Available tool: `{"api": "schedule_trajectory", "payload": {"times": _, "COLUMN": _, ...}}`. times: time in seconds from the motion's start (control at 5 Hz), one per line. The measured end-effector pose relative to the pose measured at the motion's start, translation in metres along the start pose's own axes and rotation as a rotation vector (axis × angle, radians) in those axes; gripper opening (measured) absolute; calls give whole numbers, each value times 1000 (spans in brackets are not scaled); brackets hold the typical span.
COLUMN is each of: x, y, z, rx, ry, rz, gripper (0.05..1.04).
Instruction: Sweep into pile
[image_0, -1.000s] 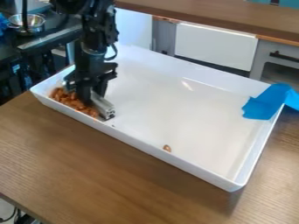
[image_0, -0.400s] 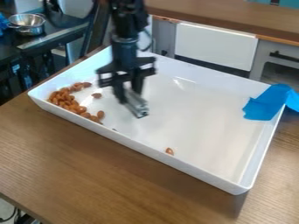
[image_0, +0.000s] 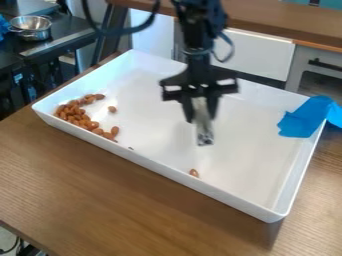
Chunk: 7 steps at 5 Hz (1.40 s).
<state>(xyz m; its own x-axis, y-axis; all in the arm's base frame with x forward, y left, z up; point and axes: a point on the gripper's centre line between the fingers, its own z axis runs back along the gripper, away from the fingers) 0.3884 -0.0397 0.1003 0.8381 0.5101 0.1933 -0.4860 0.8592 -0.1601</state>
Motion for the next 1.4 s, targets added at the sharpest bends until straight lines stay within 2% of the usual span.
{"api": "schedule_trajectory", "payload": {"times": 0.2, "x": -12, "y": -10, "z": -12, "rx": -14, "ry": -29, "rz": -102, "gripper": 378}}
{"api": "schedule_trajectory", "payload": {"times": 0.4, "x": -23, "y": -12, "z": -22, "rx": -7, "ry": -42, "rz": -157, "gripper": 378}}
{"api": "schedule_trajectory", "payload": {"times": 1.0, "x": -41, "y": -17, "z": -33, "rx": -11, "ry": -68, "rz": -211, "gripper": 378}}
{"api": "schedule_trajectory", "payload": {"times": 1.2, "x": -31, "y": -5, "z": -33, "rx": 0, "ry": -73, "rz": -241, "gripper": 378}}
{"api": "schedule_trajectory", "payload": {"times": 1.4, "x": -10, "y": 19, "z": -28, "rx": 25, "ry": -67, "rz": -258, "gripper": 378}}
